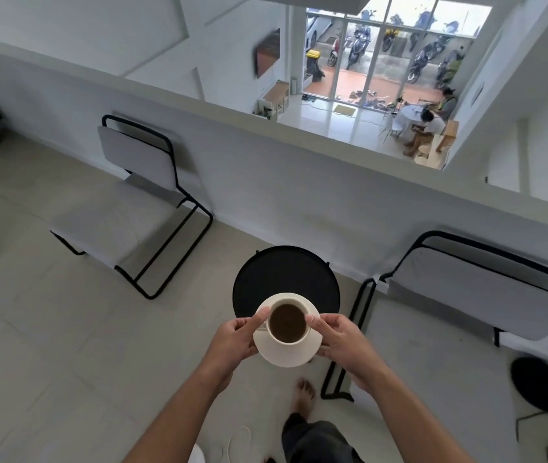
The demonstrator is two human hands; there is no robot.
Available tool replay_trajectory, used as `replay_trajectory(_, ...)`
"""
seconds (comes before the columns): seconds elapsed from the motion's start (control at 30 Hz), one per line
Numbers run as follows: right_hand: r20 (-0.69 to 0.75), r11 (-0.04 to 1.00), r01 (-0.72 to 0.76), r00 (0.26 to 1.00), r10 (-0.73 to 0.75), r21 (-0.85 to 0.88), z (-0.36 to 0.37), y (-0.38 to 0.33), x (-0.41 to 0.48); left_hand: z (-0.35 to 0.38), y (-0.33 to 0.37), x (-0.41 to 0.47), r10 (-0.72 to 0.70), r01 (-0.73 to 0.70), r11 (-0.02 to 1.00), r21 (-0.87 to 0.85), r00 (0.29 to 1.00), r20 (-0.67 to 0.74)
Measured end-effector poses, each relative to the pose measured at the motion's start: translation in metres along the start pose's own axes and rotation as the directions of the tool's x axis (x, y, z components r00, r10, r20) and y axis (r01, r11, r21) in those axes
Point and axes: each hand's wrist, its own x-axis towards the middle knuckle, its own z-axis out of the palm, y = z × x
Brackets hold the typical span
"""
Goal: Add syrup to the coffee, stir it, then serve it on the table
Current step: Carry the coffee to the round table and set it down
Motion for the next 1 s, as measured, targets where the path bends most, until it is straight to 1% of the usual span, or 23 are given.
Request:
replay_trajectory(0.2, 0.058, 1.0, -0.024, 0.998, 0.024, 0.004, -0.015, -0.036, 0.061, 0.01, 0.035, 0.049, -0.019, 0.017, 0.999, -0.029, 0.998, -0.057)
replay_trajectory(0.3, 0.078, 0.998, -0.06, 0.995, 0.057, 0.034, -0.02, -0.044, 0.094, 0.011, 0.043, 0.079, -0.025, 0.023, 0.999, -0.029, 0.997, -0.075)
replay_trajectory(0.43, 0.064, 0.99, -0.118, 0.992, 0.113, 0.072, -0.025, -0.044, 0.14, 0.016, 0.049, 0.125, -0.051, 0.049, 0.999, -0.023, 0.994, -0.093)
replay_trajectory(0.73, -0.003, 0.981, -0.191, 0.981, 0.191, 0.029, -0.026, 0.004, 0.255, 0.025, 0.015, 0.244, -0.098, 0.108, 0.993, 0.052, 0.982, -0.163)
replay_trajectory(0.83, -0.026, 0.976, -0.215, 0.976, 0.216, 0.033, -0.027, 0.029, 0.293, 0.026, -0.004, 0.285, -0.116, 0.132, 0.987, 0.092, 0.98, -0.16)
replay_trajectory(1.0, -0.032, 0.971, -0.239, 0.97, 0.24, 0.028, -0.027, 0.071, 0.355, 0.025, -0.04, 0.345, -0.151, 0.169, 0.98, 0.107, 0.976, -0.158)
